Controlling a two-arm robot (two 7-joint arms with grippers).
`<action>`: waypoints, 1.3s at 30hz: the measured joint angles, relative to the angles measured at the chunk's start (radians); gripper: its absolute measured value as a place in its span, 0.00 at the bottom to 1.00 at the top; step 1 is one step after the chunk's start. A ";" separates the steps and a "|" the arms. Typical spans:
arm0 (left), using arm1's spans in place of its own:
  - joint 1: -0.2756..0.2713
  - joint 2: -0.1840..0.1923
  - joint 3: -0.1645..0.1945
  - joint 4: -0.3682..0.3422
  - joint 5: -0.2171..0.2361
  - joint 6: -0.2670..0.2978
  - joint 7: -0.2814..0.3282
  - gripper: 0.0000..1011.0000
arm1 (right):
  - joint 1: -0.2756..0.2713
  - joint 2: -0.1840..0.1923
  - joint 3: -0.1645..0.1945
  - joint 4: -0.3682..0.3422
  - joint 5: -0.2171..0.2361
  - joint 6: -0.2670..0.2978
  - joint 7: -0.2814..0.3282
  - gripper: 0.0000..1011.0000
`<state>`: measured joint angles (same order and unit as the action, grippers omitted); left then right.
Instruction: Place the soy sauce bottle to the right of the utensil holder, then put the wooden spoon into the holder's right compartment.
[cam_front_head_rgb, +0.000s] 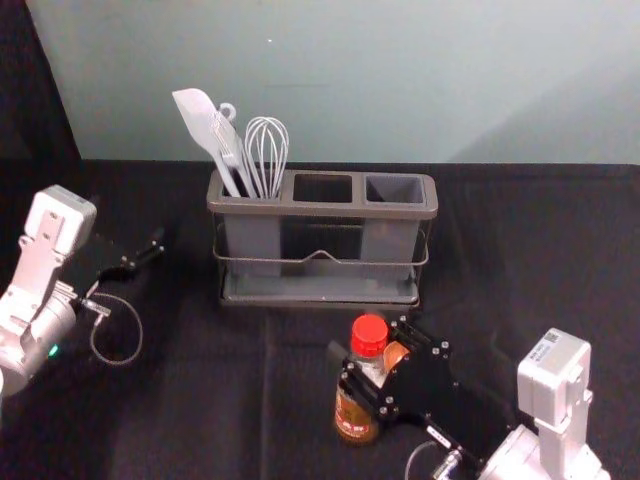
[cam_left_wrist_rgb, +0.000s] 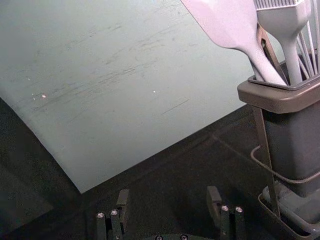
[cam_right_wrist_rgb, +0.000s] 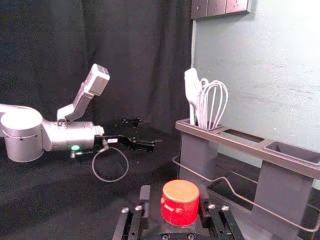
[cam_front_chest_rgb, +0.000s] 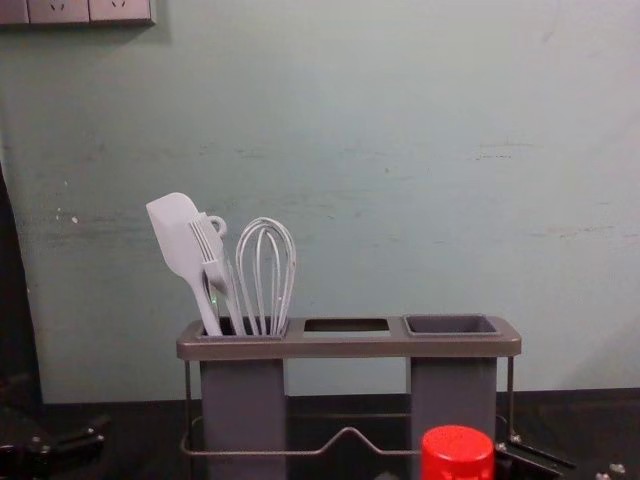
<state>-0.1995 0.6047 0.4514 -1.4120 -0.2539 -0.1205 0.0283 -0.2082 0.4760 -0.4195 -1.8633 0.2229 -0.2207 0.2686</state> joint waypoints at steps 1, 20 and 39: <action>0.000 0.000 0.000 0.000 0.000 0.000 0.000 0.99 | -0.004 -0.002 0.004 -0.001 -0.001 0.000 0.002 0.55; 0.000 0.000 0.000 0.000 0.000 0.000 0.000 0.99 | -0.083 -0.004 0.080 -0.087 -0.009 -0.039 0.023 0.38; 0.000 0.000 0.000 0.000 0.000 0.000 0.000 0.99 | -0.087 -0.006 0.281 -0.046 0.030 -0.032 -0.017 0.38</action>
<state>-0.1995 0.6047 0.4514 -1.4120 -0.2539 -0.1205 0.0283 -0.2947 0.4698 -0.1387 -1.9094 0.2530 -0.2529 0.2515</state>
